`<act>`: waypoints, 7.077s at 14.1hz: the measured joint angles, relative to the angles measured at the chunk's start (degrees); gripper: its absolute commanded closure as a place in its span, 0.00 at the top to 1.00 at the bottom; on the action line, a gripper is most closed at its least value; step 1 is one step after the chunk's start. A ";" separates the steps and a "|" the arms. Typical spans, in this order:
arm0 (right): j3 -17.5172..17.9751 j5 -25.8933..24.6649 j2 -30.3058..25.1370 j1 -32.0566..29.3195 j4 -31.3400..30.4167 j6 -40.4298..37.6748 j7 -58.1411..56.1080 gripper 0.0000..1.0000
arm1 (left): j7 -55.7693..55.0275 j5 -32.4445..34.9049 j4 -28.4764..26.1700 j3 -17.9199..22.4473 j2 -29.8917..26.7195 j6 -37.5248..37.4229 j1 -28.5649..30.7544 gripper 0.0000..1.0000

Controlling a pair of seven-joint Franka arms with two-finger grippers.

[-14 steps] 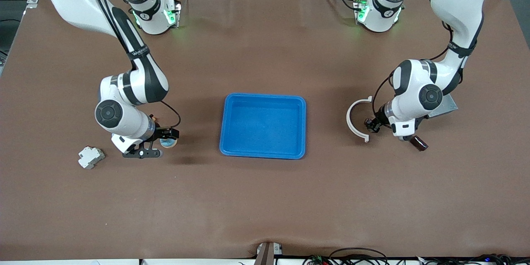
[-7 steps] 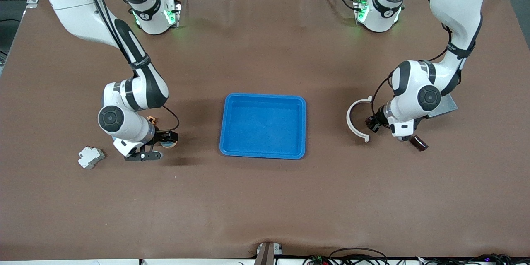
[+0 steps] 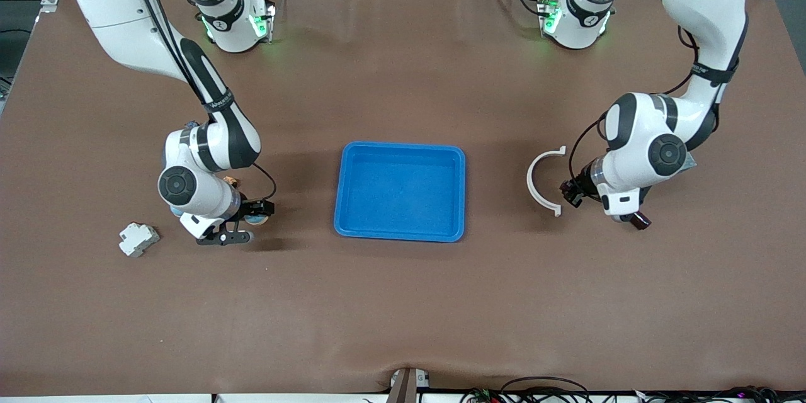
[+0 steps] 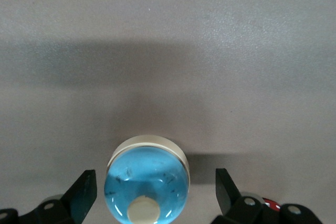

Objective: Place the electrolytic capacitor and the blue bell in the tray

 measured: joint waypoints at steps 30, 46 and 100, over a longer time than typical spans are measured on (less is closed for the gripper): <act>12.78 2.39 -5.59 9.95 10.46 -18.40 37.67 0.12 | -49.77 5.29 24.71 -2.50 15.16 -4.51 -20.66 1.00; 12.68 2.18 4.88 15.94 10.70 -4.31 43.04 0.15 | 7.30 15.69 23.84 -1.91 10.35 -16.85 4.26 1.00; 9.74 -11.87 -7.02 -28.84 -7.58 1.51 -49.94 1.00 | -36.89 10.83 34.16 -6.98 20.07 -7.55 -14.70 0.00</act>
